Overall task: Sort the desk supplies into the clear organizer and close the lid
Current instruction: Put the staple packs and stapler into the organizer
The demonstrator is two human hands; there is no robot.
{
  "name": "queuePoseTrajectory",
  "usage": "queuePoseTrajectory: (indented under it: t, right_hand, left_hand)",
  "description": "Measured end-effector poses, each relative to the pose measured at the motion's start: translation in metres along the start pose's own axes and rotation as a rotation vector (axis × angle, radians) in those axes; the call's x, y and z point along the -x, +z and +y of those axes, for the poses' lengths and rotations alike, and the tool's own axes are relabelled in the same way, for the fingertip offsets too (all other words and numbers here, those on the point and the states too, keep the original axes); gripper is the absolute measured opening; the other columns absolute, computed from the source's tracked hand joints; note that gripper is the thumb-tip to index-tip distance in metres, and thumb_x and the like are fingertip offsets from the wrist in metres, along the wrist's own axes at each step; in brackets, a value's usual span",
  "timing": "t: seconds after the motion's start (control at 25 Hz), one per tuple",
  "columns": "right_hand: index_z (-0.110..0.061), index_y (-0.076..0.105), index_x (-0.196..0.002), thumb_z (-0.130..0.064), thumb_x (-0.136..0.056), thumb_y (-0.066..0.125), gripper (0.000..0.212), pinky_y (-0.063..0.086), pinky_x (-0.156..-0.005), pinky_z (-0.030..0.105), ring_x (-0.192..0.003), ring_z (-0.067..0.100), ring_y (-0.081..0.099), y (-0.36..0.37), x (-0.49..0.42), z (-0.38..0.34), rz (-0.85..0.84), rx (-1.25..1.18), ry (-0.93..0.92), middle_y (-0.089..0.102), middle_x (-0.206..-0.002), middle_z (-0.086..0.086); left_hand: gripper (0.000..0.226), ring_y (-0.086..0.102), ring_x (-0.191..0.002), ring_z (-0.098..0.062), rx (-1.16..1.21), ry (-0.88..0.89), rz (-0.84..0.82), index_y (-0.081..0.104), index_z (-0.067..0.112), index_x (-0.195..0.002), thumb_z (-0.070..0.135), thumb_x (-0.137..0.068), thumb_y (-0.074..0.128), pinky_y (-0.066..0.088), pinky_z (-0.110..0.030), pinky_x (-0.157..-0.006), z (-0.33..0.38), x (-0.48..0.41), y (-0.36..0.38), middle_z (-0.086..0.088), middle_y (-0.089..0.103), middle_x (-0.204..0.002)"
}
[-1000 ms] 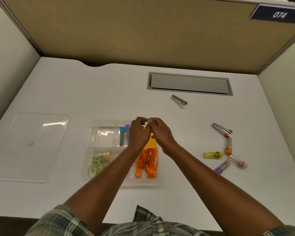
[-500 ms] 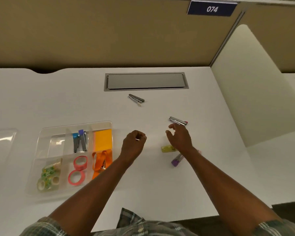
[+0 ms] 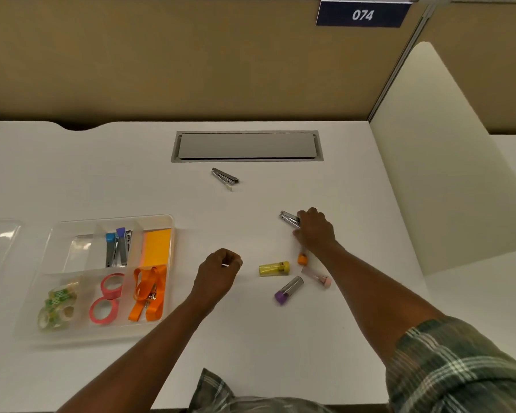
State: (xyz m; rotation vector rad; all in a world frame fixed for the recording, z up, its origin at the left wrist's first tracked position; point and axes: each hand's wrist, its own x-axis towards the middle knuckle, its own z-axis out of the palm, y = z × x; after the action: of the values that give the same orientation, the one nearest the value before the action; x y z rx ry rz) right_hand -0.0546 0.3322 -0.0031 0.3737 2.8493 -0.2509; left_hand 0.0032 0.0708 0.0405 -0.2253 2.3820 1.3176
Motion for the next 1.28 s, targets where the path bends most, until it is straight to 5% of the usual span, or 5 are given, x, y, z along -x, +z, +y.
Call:
queuePoseTrajectory:
  t: [0.28, 0.48, 0.8, 1.04, 1.28]
  right_hand:
    - [-0.013, 0.058, -0.12, -0.019, -0.088, 0.058, 0.033, 0.05, -0.083, 0.038, -0.102, 0.027, 0.058, -0.017, -0.006, -0.035, 0.055, -0.203, -0.247, 0.064, -0.108, 0.008]
    - [-0.03, 0.057, -0.111, -0.038, -0.081, 0.075, 0.036, 0.051, -0.063, 0.023, -0.079, 0.009, 0.065, -0.051, 0.019, -0.104, -0.341, -0.717, -0.446, 0.072, -0.089, -0.003]
    - [-0.019, 0.067, -0.108, -0.05, -0.084, 0.071, 0.04, 0.059, -0.077, 0.031, -0.086, 0.017, 0.073, -0.06, 0.006, -0.16, -0.574, -0.967, -0.359, 0.077, -0.094, 0.002]
    - [-0.015, 0.062, -0.118, -0.038, -0.087, 0.07, 0.039, 0.051, -0.095, 0.042, -0.108, 0.026, 0.064, -0.029, -0.057, -0.174, -0.027, -0.662, -0.048, 0.068, -0.115, 0.008]
    - [-0.012, 0.039, -0.137, -0.041, -0.088, 0.066, 0.063, 0.047, -0.09, 0.046, -0.119, 0.037, 0.05, -0.009, -0.102, -0.189, -0.011, -0.15, -0.007, 0.049, -0.129, 0.017]
  left_hand:
    - [0.026, 0.063, -0.099, -0.015, -0.2, 0.119, 0.099, 0.06, 0.024, -0.115, 0.032, -0.091, 0.066, 0.047, -0.023, -0.076, -0.007, -0.001, 0.002, 0.0, 0.062, -0.114]
    - [0.077, 0.053, -0.122, -0.022, -0.424, 0.295, 0.233, 0.034, 0.019, -0.149, 0.038, -0.085, 0.072, 0.044, -0.04, -0.101, 0.007, -0.009, -0.005, -0.006, 0.052, -0.139]
    - [0.02, 0.059, -0.072, -0.01, -0.068, 0.135, 0.176, 0.059, 0.016, -0.118, 0.016, -0.097, 0.056, 0.038, -0.017, -0.06, 0.012, -0.019, -0.054, 0.0, 0.068, -0.086]
    - [0.001, 0.051, -0.067, -0.016, 0.098, 0.052, 0.129, 0.055, 0.018, -0.096, 0.017, -0.096, 0.056, 0.051, -0.04, -0.064, -0.01, -0.019, -0.094, -0.009, 0.057, -0.075]
    - [0.007, 0.051, -0.06, -0.014, 0.131, 0.047, 0.125, 0.055, 0.027, -0.089, 0.023, -0.094, 0.059, 0.049, -0.036, -0.059, -0.048, -0.022, -0.137, -0.008, 0.056, -0.07]
